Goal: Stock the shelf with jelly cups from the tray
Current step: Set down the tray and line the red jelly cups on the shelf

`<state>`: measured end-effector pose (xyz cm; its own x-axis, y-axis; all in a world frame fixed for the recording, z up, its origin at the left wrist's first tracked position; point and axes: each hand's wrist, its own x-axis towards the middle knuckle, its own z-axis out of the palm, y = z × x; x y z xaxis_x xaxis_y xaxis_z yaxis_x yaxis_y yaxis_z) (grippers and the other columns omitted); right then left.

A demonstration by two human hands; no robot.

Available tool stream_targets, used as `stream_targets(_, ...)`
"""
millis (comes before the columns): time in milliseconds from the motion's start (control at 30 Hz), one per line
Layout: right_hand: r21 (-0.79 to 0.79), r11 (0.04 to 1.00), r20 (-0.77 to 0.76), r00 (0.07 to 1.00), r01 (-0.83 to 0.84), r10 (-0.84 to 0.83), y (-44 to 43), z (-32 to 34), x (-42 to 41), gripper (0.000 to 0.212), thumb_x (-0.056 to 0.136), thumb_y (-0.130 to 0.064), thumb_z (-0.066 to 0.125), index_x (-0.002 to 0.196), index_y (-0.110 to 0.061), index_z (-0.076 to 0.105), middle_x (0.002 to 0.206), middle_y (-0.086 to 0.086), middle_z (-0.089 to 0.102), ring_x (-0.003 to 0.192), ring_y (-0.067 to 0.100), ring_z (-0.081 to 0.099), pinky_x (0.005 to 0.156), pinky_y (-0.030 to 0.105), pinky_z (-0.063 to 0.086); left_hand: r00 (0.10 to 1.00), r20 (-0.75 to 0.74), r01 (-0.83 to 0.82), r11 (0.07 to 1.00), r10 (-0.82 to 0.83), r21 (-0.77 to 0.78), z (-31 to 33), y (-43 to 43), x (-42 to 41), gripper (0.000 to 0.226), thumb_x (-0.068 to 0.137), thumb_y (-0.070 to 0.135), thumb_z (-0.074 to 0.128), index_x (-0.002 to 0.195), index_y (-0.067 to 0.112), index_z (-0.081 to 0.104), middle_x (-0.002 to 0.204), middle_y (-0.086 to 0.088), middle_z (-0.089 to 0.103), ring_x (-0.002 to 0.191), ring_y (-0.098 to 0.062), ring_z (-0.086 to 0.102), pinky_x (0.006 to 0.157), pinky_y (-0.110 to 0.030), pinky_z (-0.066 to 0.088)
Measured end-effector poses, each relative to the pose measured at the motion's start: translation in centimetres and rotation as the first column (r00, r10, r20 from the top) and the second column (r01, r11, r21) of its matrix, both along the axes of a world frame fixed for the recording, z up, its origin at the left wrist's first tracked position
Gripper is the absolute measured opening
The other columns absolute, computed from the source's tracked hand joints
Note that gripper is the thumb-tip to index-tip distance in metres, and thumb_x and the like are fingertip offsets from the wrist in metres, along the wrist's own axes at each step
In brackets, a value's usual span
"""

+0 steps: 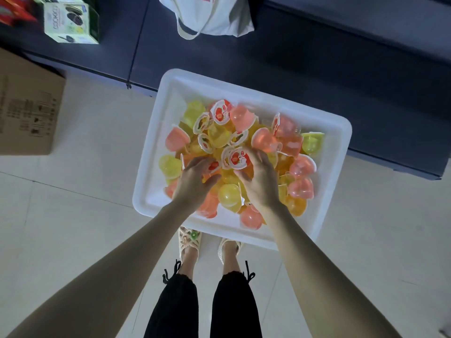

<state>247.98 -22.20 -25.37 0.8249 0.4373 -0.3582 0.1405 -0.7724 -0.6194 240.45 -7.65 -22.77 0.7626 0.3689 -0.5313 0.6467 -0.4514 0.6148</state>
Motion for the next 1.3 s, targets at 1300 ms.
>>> stream_targets(1300,0.700,0.583,-0.153,0.884,0.412,-0.442,-7.1,52.1,1.0,0.032,0.088,-0.022,0.067,0.116,-0.011,0.054,0.117,0.008,0.063,0.089,0.000,0.063,0.065,0.013,0.051,0.708,0.502,-0.071,0.757,0.497,-0.649,47.1,-6.6,2.2,0.037,0.089,0.033,0.062,0.120,0.014,0.053,0.104,-0.003,0.068,0.089,-0.018,0.065,0.065,-0.023,0.053)
